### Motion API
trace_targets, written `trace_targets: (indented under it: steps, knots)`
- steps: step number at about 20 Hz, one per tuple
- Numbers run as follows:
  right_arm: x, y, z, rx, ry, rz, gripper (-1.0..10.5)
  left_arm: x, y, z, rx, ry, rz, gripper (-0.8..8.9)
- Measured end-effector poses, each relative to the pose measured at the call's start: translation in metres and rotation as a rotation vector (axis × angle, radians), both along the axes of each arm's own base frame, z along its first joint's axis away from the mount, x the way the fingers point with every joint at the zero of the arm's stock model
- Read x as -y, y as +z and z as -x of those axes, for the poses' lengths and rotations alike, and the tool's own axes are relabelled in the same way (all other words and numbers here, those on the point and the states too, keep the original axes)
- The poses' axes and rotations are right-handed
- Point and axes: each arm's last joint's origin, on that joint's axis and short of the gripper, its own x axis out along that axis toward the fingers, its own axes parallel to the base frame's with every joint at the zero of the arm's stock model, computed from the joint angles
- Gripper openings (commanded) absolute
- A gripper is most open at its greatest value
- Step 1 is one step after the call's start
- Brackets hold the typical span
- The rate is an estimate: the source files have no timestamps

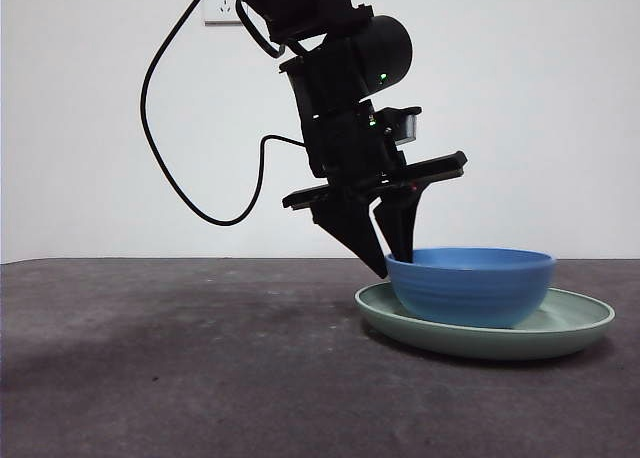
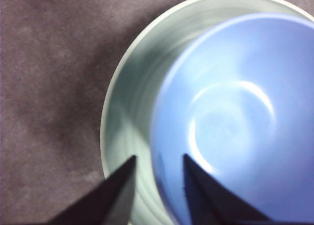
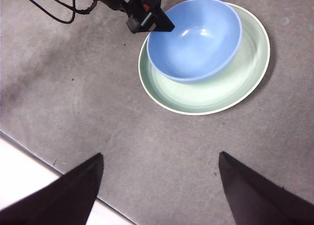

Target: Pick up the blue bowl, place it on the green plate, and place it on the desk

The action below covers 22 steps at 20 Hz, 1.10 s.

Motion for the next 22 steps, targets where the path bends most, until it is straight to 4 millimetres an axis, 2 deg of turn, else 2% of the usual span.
trace_targets:
  steps: [7,10,12,14,16,19,22]
  knots:
    - [0.0,0.0,0.0,0.0,0.0,0.0,3.8,-0.002,-0.001,0.002,-0.02,0.0,-0.018,1.97]
    - [0.0,0.0,0.0,0.0,0.0,0.0,3.8,-0.002,-0.001,0.003,-0.029,0.0,-0.027,2.3]
    - [0.0,0.0,0.0,0.0,-0.002,0.002,3.8,-0.004,0.008,0.005,-0.018,0.0,-0.017,2.53]
    - [0.0,0.0,0.0,0.001,-0.01,0.011,3.8,-0.011,0.036,0.01,0.028,0.003,0.026,2.53]
    - [0.001,0.0,0.0,0.002,-0.019,0.022,3.8,-0.025,0.079,0.02,0.101,0.01,0.092,2.53]
    - [0.001,0.0,0.0,0.002,-0.019,0.021,3.8,-0.055,0.137,0.038,0.202,0.026,0.172,2.53]
    - [0.001,0.0,0.0,0.002,-0.019,0.021,3.8,-0.085,0.18,0.062,0.268,0.033,0.215,2.53]
